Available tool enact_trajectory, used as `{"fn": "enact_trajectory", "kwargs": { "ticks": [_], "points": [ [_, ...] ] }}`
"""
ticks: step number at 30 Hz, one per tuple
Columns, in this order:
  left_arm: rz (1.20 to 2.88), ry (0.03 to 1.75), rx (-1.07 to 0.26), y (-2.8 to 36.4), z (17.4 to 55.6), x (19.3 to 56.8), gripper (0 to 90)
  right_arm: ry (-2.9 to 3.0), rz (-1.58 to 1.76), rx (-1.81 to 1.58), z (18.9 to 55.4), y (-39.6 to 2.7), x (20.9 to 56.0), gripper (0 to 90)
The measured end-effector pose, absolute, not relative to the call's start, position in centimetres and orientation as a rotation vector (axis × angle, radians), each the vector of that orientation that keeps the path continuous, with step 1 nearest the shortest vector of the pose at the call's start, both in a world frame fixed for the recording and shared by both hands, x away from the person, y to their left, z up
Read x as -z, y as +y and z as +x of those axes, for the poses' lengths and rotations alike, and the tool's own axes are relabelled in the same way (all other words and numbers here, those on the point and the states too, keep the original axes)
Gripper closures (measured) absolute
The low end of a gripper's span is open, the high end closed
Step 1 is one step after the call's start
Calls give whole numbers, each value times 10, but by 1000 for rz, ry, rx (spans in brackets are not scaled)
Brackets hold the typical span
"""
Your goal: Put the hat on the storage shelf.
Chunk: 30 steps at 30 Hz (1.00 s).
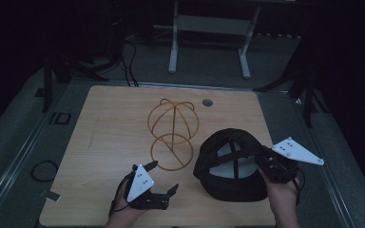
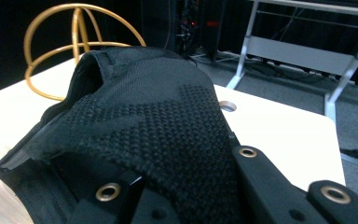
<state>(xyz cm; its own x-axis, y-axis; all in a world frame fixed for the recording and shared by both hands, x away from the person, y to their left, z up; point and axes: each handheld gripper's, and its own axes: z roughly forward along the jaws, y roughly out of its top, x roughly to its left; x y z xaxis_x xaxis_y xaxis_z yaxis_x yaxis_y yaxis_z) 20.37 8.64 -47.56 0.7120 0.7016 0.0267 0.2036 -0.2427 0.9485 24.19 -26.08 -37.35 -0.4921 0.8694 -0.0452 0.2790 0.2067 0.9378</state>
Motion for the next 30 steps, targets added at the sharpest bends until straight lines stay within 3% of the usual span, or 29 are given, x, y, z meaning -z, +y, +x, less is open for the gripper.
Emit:
{"fn": "enact_trajectory", "kwargs": {
  "ticks": [12,24,26,27,28,30],
  "points": [
    [1807,638,-500,41,216,455,106,1935,1012,-1316,233,-247,376,887],
    [1857,718,-512,20,232,452,160,2003,963,-1330,225,-232,385,888],
    [1846,733,-532,20,233,451,211,2008,953,-1328,223,-231,386,887],
    [1848,733,-541,21,232,451,322,2013,946,-1330,222,-230,387,887],
    [1834,732,-541,22,232,450,322,2013,946,-1330,222,-230,387,887],
    [1823,740,-547,22,231,447,489,2020,942,-1328,220,-229,387,887]
  ]
}}
